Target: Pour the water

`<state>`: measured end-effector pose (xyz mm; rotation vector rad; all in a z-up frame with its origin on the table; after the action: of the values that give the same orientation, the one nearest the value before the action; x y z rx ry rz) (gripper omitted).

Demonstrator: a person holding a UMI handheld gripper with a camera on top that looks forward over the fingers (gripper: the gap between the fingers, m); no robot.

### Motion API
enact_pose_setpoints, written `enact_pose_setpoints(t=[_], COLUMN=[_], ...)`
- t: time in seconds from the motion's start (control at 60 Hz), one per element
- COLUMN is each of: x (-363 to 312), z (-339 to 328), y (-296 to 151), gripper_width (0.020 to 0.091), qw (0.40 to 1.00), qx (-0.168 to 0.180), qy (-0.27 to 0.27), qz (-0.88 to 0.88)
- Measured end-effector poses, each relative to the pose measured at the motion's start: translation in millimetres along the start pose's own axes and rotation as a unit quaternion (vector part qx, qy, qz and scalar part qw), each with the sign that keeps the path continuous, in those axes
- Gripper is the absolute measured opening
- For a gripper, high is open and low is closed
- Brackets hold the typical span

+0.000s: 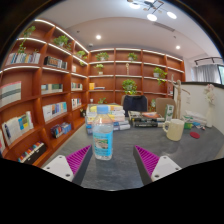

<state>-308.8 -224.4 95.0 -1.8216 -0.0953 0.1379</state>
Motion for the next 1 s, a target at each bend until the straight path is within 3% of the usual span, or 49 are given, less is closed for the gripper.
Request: enact_pose_setpoints(t=[0.35, 0.433, 0.5, 0.533, 0.583, 0.633, 0.75, 1.0], x=[-33.2, -37.3, -37.9, -34.5, -35.9, -35.7, -33.2, -12.4], z=[80.6, 96.2, 105.5, 108.9, 109.6, 108.1, 112.4, 112.4], y=[-25.0, -25.2, -25.1, -24.4, -21.0, -22.8, -20.8, -27.3], gripper_width=[0.084, 0.0768, 0.0618, 0.0481, 0.0438, 0.0427, 0.0317, 0.0317], qw=[0.998, 0.998, 0.998, 0.999, 1.0, 0.999, 0.999, 0.999], qx=[0.04, 0.037, 0.039, 0.04, 0.031, 0.031, 0.031, 0.014], qy=[-0.016, -0.022, -0.017, -0.003, 0.0, -0.005, -0.012, -0.007], qz=[0.036, 0.043, 0.036, 0.025, 0.004, 0.001, 0.019, 0.052])
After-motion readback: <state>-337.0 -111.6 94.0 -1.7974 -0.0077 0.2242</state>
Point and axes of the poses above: the point between the fingertips, and its own axes, seen from behind it with the camera up: x to the right, y down, z forward, the way the camera looks, the point moved 8 cm from there along -z, backward, against the way the camera looks, and after that the axes turned 4 degrees about z, right-handed, at the moved point
